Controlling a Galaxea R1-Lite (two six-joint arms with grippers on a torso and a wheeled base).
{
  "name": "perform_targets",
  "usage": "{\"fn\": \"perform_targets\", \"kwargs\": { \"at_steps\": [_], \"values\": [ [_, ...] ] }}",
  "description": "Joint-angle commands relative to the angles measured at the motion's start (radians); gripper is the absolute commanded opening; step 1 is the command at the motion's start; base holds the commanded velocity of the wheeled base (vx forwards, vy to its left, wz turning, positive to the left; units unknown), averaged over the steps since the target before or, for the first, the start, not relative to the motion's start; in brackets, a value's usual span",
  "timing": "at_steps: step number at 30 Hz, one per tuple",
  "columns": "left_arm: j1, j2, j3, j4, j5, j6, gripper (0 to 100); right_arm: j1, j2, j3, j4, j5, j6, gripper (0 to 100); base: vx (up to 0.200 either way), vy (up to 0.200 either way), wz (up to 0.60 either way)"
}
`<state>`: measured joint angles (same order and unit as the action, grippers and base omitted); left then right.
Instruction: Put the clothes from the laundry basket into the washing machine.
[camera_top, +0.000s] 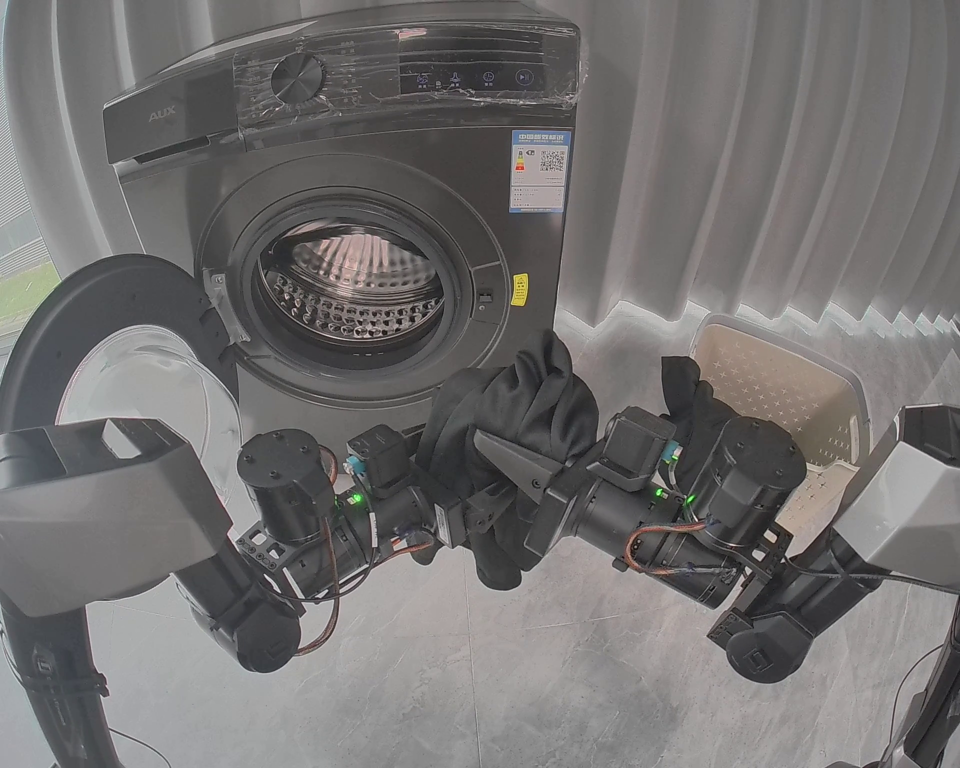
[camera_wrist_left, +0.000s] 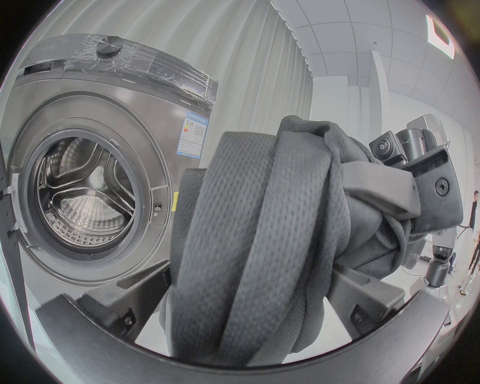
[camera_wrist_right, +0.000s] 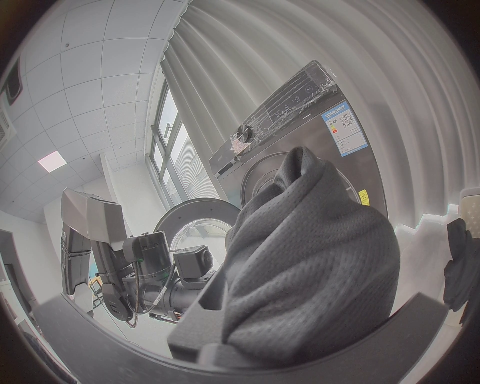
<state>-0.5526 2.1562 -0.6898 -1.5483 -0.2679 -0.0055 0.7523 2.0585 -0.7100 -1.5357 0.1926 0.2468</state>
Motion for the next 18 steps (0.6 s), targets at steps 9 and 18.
{"fn": "perform_targets", "kwargs": {
  "at_steps": [9, 18],
  "values": [
    [-0.023, 0.036, -0.036, -0.001, -0.008, -0.002, 0, -0.001, 0.002, 0.001, -0.006, -0.001, 0.003, 0, 0.000, 0.000, 0.00],
    [-0.010, 0.004, -0.031, -0.003, -0.002, -0.010, 0, -0.019, 0.005, 0.001, -0.011, -0.008, 0.012, 0, 0.000, 0.000, 0.00]
  ]
}}
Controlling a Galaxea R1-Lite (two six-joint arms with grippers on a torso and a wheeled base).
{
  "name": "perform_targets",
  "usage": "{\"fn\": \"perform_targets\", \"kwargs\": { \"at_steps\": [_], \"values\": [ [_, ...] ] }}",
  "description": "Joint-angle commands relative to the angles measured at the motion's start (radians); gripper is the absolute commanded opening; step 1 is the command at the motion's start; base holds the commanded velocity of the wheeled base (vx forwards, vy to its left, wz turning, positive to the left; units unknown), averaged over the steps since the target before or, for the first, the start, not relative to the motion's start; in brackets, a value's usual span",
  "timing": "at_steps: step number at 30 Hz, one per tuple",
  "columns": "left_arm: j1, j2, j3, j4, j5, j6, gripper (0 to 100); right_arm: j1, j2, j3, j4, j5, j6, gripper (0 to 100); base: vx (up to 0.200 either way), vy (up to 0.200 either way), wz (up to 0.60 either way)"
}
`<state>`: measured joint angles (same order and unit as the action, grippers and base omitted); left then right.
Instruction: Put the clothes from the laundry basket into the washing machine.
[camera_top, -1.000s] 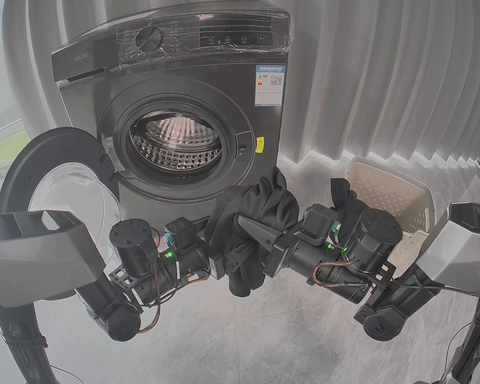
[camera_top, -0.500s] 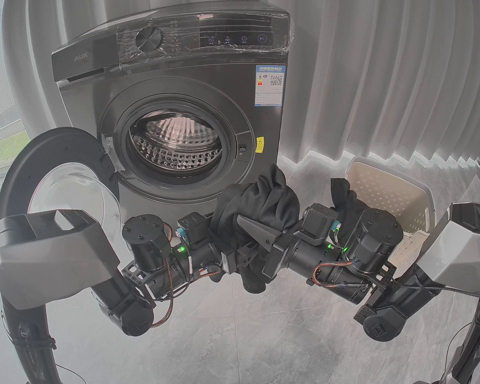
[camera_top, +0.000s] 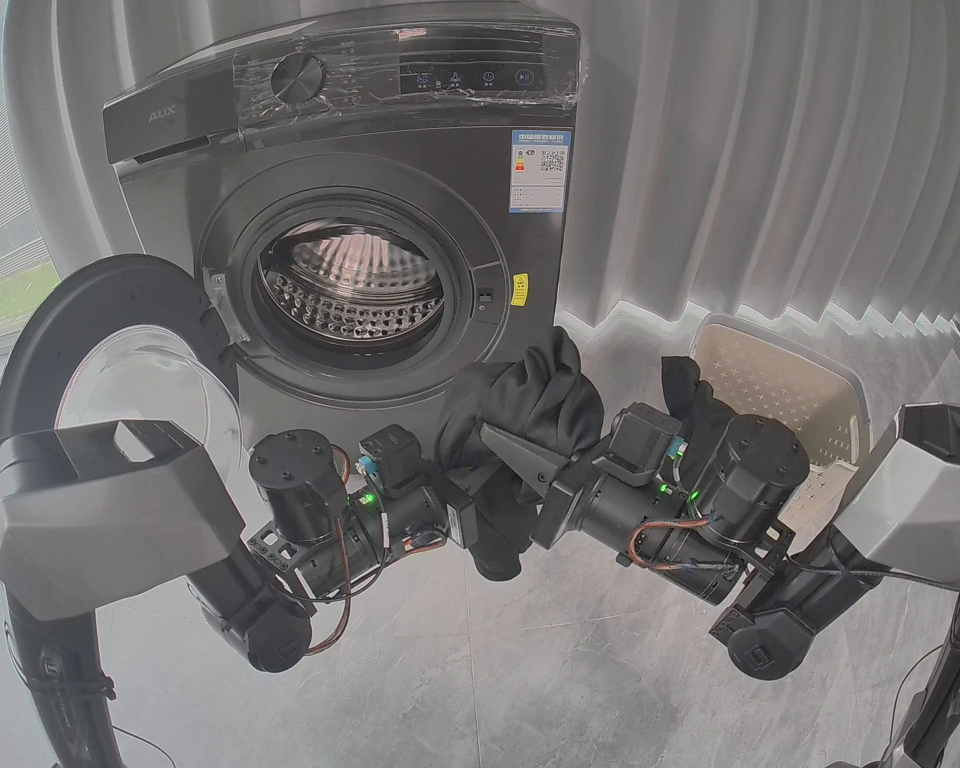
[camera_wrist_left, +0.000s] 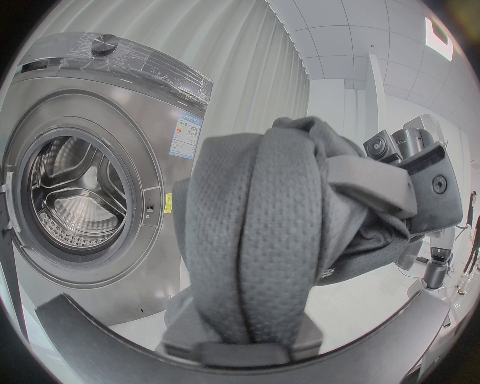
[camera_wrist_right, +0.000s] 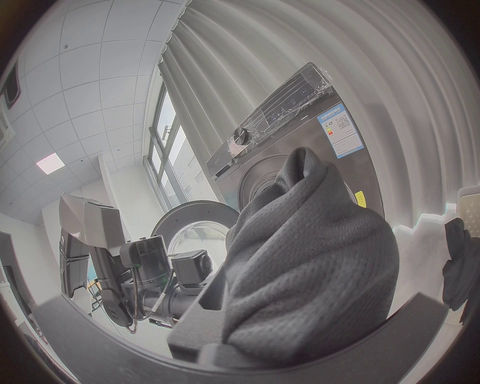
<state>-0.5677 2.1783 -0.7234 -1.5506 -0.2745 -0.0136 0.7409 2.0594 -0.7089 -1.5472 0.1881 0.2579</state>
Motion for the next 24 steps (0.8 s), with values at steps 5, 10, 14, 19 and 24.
{"fn": "perform_targets", "kwargs": {
  "at_steps": [5, 10, 14, 19, 24],
  "values": [
    [0.020, -0.038, 0.009, 0.000, 0.009, -0.003, 0, -0.037, 0.010, 0.002, 0.009, -0.042, 0.001, 0, 0.000, 0.000, 0.00],
    [0.028, -0.060, 0.021, 0.000, 0.008, -0.003, 0, -0.051, 0.030, 0.005, 0.001, -0.047, 0.001, 0, 0.000, 0.000, 0.00],
    [0.028, -0.072, 0.025, 0.001, 0.008, -0.003, 0, -0.051, 0.036, 0.006, -0.001, -0.047, 0.001, 0, 0.000, 0.000, 0.00],
    [0.028, -0.074, 0.030, 0.001, 0.009, -0.003, 0, -0.044, 0.038, 0.006, 0.001, -0.047, 0.001, 0, 0.000, 0.000, 0.00],
    [0.029, -0.075, 0.030, 0.000, 0.009, -0.003, 0, -0.043, 0.041, 0.008, -0.001, -0.047, 0.001, 0, 0.000, 0.000, 0.00]
  ]
}}
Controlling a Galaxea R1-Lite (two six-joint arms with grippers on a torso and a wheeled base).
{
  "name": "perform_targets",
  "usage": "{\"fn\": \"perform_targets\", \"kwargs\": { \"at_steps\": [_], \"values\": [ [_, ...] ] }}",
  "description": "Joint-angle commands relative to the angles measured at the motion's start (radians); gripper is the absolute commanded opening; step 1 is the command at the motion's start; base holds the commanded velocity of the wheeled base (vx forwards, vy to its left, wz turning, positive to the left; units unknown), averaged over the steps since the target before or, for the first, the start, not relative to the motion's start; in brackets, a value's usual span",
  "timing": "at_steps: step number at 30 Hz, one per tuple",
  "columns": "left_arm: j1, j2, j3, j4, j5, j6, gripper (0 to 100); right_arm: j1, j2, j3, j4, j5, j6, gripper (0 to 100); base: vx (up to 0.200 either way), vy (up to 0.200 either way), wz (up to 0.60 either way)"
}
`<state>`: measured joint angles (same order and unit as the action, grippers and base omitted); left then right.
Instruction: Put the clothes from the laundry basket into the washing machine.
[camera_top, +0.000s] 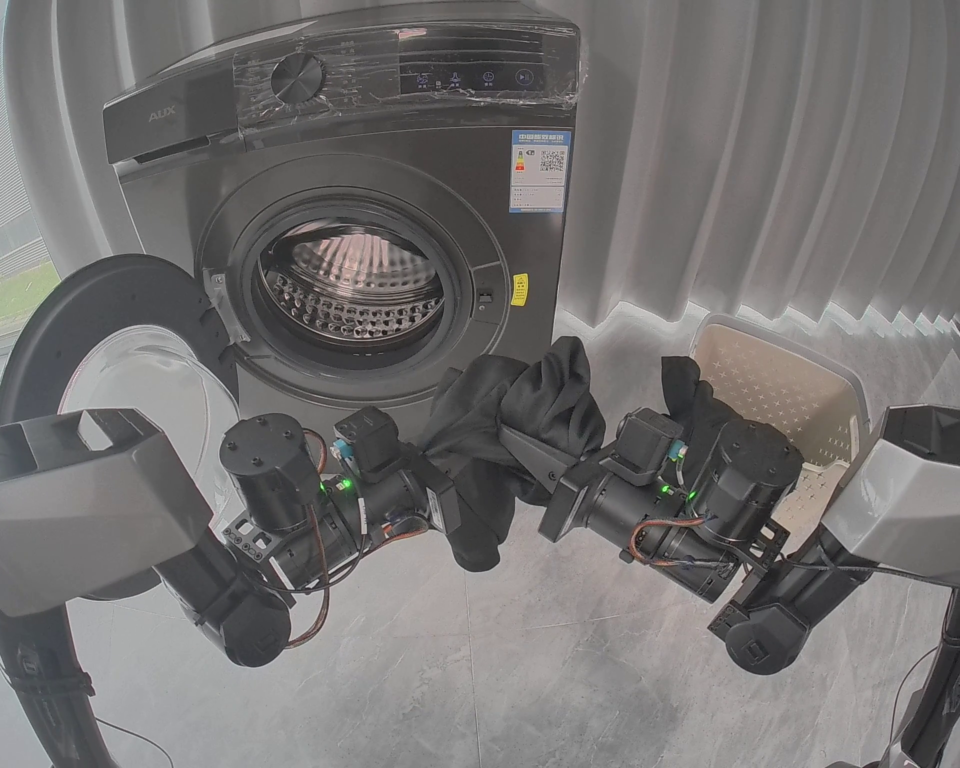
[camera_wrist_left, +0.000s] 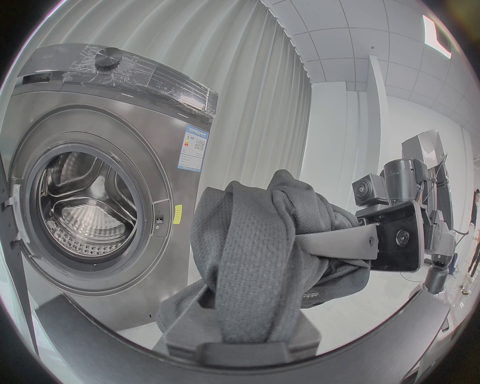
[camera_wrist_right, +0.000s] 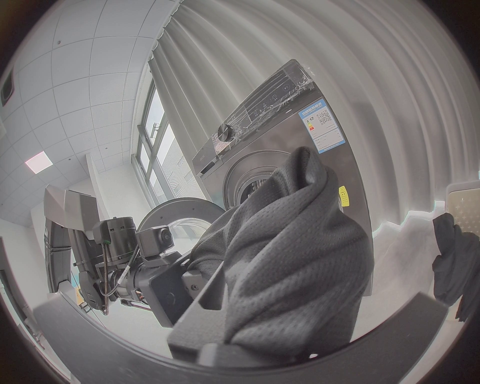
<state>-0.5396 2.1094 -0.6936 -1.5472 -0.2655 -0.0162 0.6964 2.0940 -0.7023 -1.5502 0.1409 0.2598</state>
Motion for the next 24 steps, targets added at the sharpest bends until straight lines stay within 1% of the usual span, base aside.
{"fn": "perform_targets", "kwargs": {
  "at_steps": [1, 4, 5, 6, 11, 12, 13, 14, 16, 17, 20, 21, 22, 24],
  "values": [
    [0.001, -0.006, 0.000, -0.004, 0.000, -0.001, 0, 0.002, 0.006, 0.001, 0.002, 0.000, -0.001, 0, 0.000, 0.000, 0.00],
    [0.004, -0.006, 0.000, -0.004, 0.000, -0.001, 0, 0.008, 0.001, 0.006, 0.002, 0.000, 0.001, 0, 0.000, 0.000, 0.00],
    [0.006, -0.006, -0.001, -0.004, 0.002, -0.001, 0, 0.008, -0.002, 0.007, 0.002, 0.000, 0.003, 100, 0.000, 0.000, 0.00],
    [0.007, -0.006, 0.000, -0.004, 0.002, -0.001, 0, 0.008, -0.003, 0.007, 0.002, 0.000, 0.003, 100, 0.000, 0.000, 0.00],
    [0.030, -0.009, 0.000, -0.004, 0.002, -0.001, 0, -0.009, -0.062, 0.090, 0.002, 0.003, 0.001, 100, 0.000, 0.000, 0.00],
    [0.030, -0.008, 0.000, -0.002, 0.002, -0.001, 0, -0.011, -0.063, 0.093, 0.002, 0.003, 0.001, 100, 0.000, 0.000, 0.00],
    [0.032, -0.009, 0.000, -0.002, 0.002, -0.001, 0, -0.020, -0.083, 0.144, 0.002, 0.006, -0.002, 100, 0.000, 0.000, 0.00],
    [0.032, -0.009, 0.000, -0.002, 0.002, -0.001, 0, -0.020, -0.083, 0.144, 0.002, 0.006, -0.002, 100, 0.000, 0.000, 0.00],
    [0.030, -0.011, 0.000, -0.002, 0.003, -0.001, 0, -0.026, -0.120, 0.205, 0.002, 0.008, -0.005, 100, 0.000, 0.000, 0.00],
    [0.030, -0.011, 0.000, -0.004, 0.002, -0.001, 0, -0.028, -0.132, 0.221, 0.002, 0.008, -0.005, 100, 0.000, 0.000, 0.00],
    [0.030, -0.012, 0.002, -0.002, 0.005, -0.001, 0, -0.043, -0.158, 0.244, 0.002, 0.008, -0.008, 100, 0.000, 0.000, 0.00],
    [0.030, -0.029, 0.013, -0.002, 0.017, -0.001, 0, -0.064, -0.183, 0.244, 0.002, 0.008, -0.022, 100, 0.000, 0.000, 0.00],
    [0.030, -0.029, 0.013, -0.002, 0.017, -0.001, 0, -0.064, -0.183, 0.244, 0.002, 0.008, -0.022, 100, 0.000, 0.000, 0.00],
    [0.029, -0.055, 0.042, -0.002, 0.046, -0.002, 0, -0.078, -0.235, 0.219, 0.016, 0.008, -0.037, 100, 0.000, 0.000, 0.00]
  ]
}}
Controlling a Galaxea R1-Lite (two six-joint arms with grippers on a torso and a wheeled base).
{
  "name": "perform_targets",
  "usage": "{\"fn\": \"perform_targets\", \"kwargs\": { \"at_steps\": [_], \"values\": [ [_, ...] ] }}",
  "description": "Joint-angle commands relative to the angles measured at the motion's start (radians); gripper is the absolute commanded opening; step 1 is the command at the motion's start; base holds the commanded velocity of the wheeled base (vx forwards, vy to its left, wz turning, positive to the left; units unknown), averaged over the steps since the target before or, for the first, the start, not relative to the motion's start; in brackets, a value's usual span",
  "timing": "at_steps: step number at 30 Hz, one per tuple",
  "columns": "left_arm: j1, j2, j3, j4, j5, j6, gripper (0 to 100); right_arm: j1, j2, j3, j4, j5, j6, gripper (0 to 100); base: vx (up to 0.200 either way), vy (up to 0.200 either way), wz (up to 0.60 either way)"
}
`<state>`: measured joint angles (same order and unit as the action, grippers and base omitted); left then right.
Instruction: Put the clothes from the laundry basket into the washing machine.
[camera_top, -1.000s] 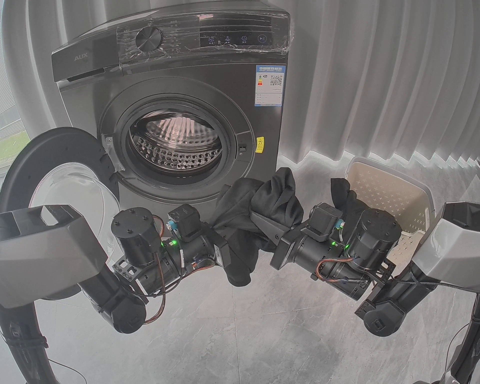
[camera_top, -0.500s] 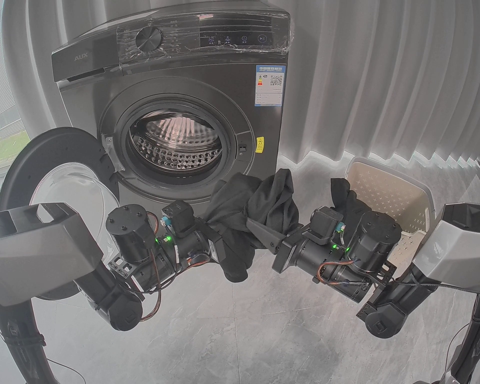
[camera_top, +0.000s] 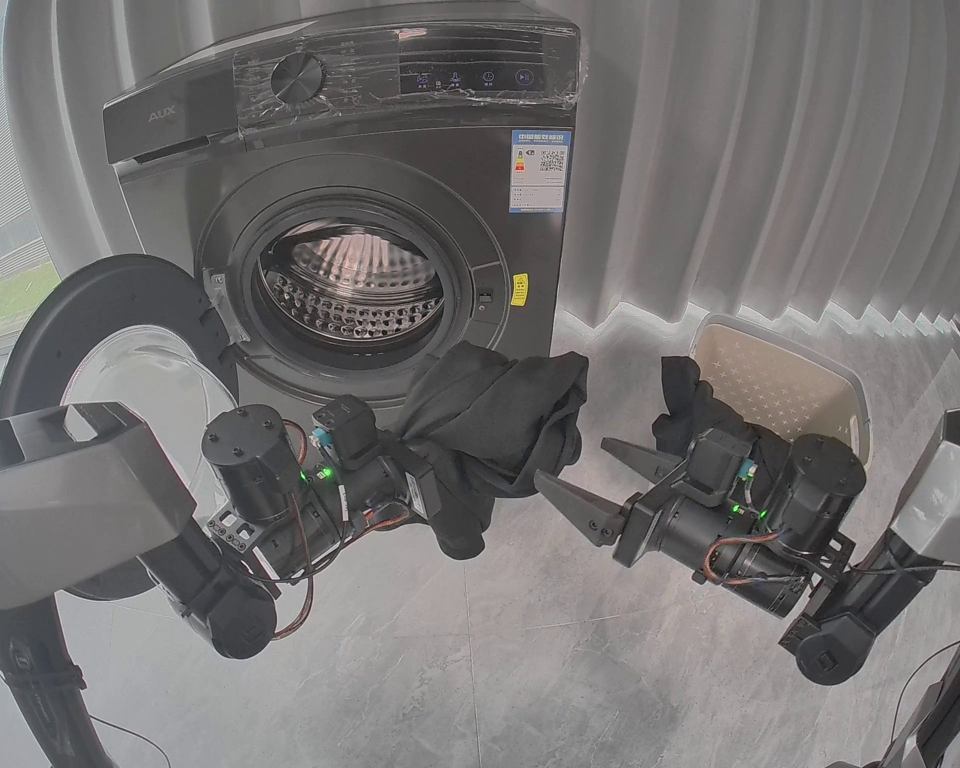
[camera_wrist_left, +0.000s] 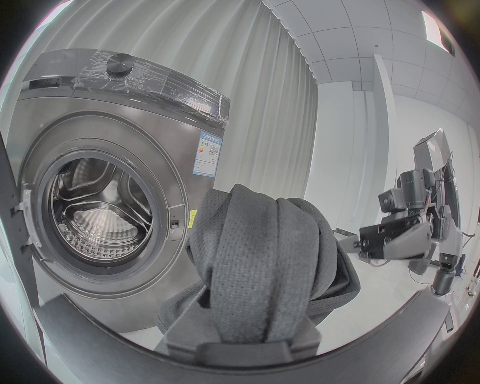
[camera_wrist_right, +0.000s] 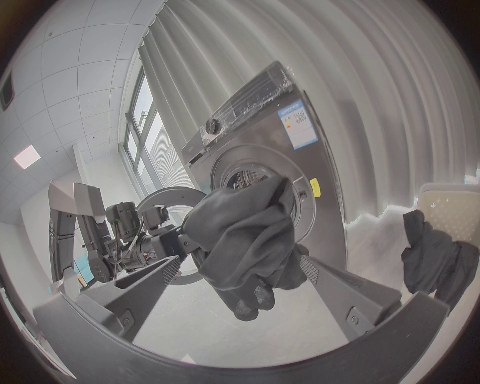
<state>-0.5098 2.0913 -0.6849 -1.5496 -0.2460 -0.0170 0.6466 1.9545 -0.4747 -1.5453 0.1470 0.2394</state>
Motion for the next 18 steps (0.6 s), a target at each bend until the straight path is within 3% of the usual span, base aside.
{"fn": "perform_targets", "kwargs": {
  "at_steps": [1, 3, 4, 9, 14, 18],
  "values": [
    [-0.001, -0.043, 0.044, 0.000, 0.037, 0.000, 0, -0.035, -0.106, -0.019, 0.011, 0.002, -0.020, 100, 0.000, 0.000, 0.00],
    [-0.003, -0.048, 0.048, 0.000, 0.042, 0.000, 0, -0.038, -0.109, -0.022, 0.013, 0.003, -0.022, 100, 0.000, 0.000, 0.00],
    [-0.010, -0.105, 0.093, 0.002, 0.082, -0.003, 0, -0.047, -0.117, -0.055, 0.025, 0.005, -0.045, 100, 0.000, 0.000, 0.00],
    [-0.012, -0.160, 0.166, 0.000, 0.131, -0.012, 0, -0.042, -0.120, -0.082, 0.057, 0.003, -0.049, 100, 0.000, 0.000, 0.00],
    [0.004, -0.204, 0.229, 0.000, 0.151, -0.006, 0, -0.048, -0.118, -0.073, 0.051, 0.003, -0.049, 100, 0.000, 0.000, 0.00],
    [0.017, -0.208, 0.239, 0.000, 0.212, -0.001, 0, -0.064, -0.115, -0.065, 0.045, 0.006, -0.048, 100, 0.000, 0.000, 0.00]
  ]
}}
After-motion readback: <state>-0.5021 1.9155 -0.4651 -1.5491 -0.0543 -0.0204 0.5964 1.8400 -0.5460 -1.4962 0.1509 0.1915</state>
